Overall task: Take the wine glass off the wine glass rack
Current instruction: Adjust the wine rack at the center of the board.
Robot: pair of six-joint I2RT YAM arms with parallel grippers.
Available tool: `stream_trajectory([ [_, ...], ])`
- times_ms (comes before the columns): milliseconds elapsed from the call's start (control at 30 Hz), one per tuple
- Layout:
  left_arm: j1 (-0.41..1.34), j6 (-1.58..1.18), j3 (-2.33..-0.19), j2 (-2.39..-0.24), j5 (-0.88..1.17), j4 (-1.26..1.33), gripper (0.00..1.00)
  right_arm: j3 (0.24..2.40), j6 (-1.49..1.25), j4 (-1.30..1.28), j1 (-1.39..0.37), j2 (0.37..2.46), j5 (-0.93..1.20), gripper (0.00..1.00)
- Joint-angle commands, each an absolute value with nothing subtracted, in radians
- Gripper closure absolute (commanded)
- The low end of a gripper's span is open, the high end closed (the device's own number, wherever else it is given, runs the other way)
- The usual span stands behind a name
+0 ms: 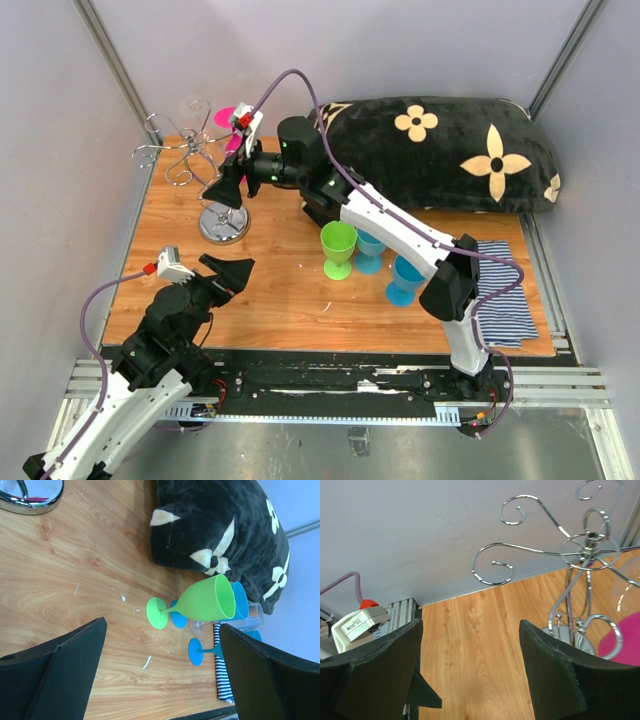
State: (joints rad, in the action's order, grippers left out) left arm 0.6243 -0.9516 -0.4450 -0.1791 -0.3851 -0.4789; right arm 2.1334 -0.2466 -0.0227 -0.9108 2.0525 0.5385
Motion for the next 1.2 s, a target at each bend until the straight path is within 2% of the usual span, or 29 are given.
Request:
stream_trajectory([
  [0, 0.626, -0.958, -0.455, -0.166, -0.415, -0.489, 0.0, 2.092, -0.228, -0.011, -0.95, 2.011, 0.517, 0.21],
  [133, 0.626, -0.954, -0.458, -0.166, -0.412, -0.49, 0.0, 2.117, -0.153, -0.05, -0.954, 1.993, 0.428, 0.19],
  [367, 0.626, -0.947, -0.462, -0.166, -0.411, -0.49, 0.0, 2.186, 0.024, -0.129, -0.936, 1.987, 0.22, 0.04],
  [800, 0.626, -0.939, -0.464, -0.168, -0.397, -0.484, 0.0, 2.323, -0.093, -0.197, -0.885, 2.099, 0.322, 0.01],
  [967, 0.626, -0.931, -0.473, -0.167, -0.391, -0.488, 0.0, 2.414, -0.202, -0.244, -0.849, 2.175, 0.368, 0.03],
  [1167, 0.626, -0.929, -0.48, -0.166, -0.386, -0.495, 0.0, 2.419, -0.211, -0.243, -0.847, 2.191, 0.413, 0.05],
])
